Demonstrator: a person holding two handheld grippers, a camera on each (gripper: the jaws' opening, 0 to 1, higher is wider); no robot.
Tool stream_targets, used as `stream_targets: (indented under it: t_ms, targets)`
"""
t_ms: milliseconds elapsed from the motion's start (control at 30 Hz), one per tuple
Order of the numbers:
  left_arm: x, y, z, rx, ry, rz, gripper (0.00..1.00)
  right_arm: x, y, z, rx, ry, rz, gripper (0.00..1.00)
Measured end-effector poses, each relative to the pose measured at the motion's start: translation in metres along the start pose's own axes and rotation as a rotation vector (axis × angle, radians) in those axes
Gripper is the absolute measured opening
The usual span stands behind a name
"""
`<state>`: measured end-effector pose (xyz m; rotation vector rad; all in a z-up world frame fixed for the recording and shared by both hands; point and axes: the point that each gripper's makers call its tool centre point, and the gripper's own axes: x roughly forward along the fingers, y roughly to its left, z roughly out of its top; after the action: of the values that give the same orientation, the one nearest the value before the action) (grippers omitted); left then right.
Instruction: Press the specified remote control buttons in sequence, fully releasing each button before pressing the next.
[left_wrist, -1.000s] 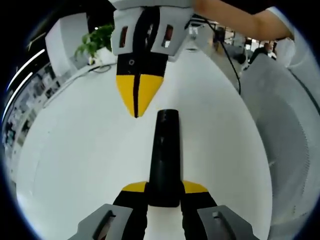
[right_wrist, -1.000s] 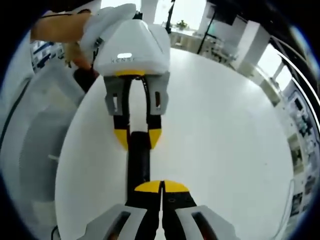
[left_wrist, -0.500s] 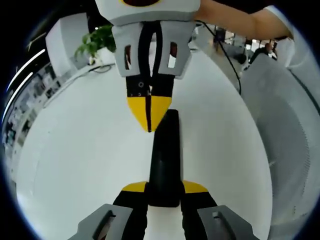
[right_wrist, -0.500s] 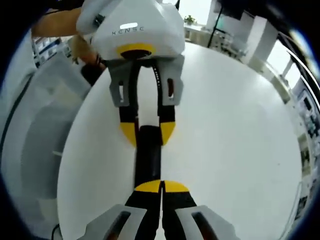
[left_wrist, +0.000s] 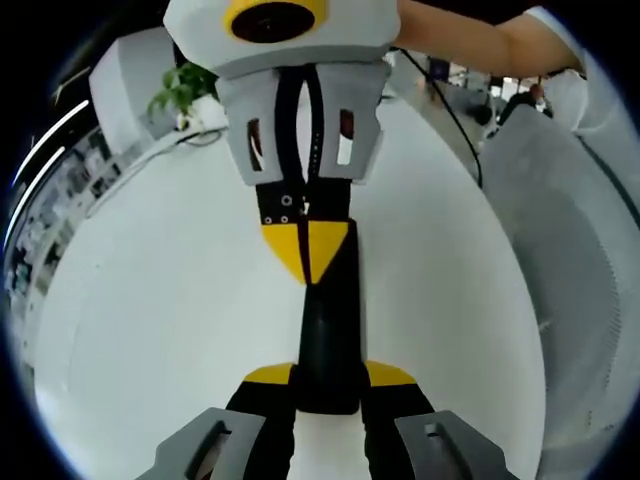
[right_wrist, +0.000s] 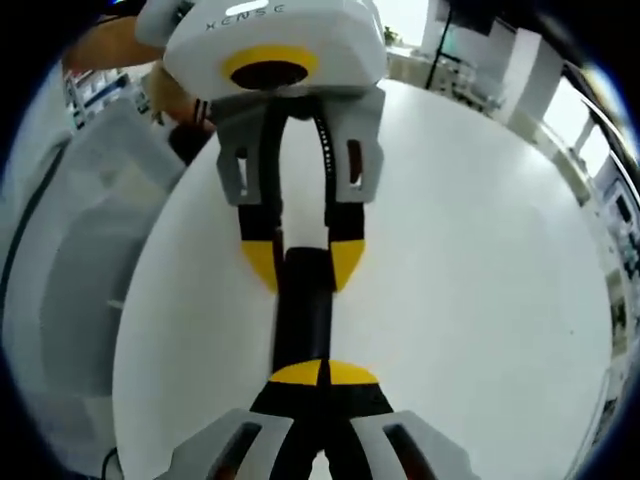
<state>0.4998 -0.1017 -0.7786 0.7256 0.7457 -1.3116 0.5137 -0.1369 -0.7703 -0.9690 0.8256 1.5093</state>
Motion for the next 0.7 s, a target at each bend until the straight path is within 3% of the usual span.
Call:
stream_targets:
  t_ms: [700]
  targets:
    - [-0.0001,-0.0001,0.0001,-0.008,0.0,0.005,0.24,0.0023,0.0022,-0.001,-0.037,0.033,0.014,0.0]
